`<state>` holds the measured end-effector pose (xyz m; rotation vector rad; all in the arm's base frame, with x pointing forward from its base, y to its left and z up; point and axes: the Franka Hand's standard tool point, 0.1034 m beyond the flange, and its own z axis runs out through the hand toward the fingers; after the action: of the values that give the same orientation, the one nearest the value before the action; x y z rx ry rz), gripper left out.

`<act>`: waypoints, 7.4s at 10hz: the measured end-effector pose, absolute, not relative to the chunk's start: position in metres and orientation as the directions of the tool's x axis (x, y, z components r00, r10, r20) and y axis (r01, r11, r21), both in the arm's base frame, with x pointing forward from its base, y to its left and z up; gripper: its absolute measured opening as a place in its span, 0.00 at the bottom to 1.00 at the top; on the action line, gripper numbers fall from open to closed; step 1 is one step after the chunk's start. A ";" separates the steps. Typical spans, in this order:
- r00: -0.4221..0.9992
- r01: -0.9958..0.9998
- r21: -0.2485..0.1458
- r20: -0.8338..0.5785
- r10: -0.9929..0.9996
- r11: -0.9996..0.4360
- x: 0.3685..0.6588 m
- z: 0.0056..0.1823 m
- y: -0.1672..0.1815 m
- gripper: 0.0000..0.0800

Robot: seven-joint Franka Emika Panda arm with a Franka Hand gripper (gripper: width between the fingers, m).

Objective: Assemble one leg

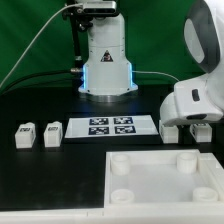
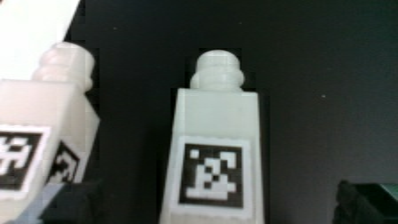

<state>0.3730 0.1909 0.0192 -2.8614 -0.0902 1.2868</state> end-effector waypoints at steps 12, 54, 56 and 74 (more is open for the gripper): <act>0.652 0.053 -0.023 -0.756 0.052 -0.998 0.364 0.015 0.188 0.36; 0.824 0.173 -0.058 0.555 0.112 -0.983 0.609 0.069 0.110 0.36; 0.817 0.171 -0.057 0.566 0.110 -0.984 0.609 0.068 0.110 0.36; 0.924 0.153 -0.105 0.368 0.104 -0.983 0.627 0.104 0.109 0.81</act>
Offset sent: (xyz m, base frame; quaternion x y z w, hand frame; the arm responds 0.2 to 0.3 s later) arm 0.0000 0.0000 0.0000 0.0000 0.0000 0.0000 1.0000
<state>0.6271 0.1090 0.1042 -2.9513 -0.1976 -0.5530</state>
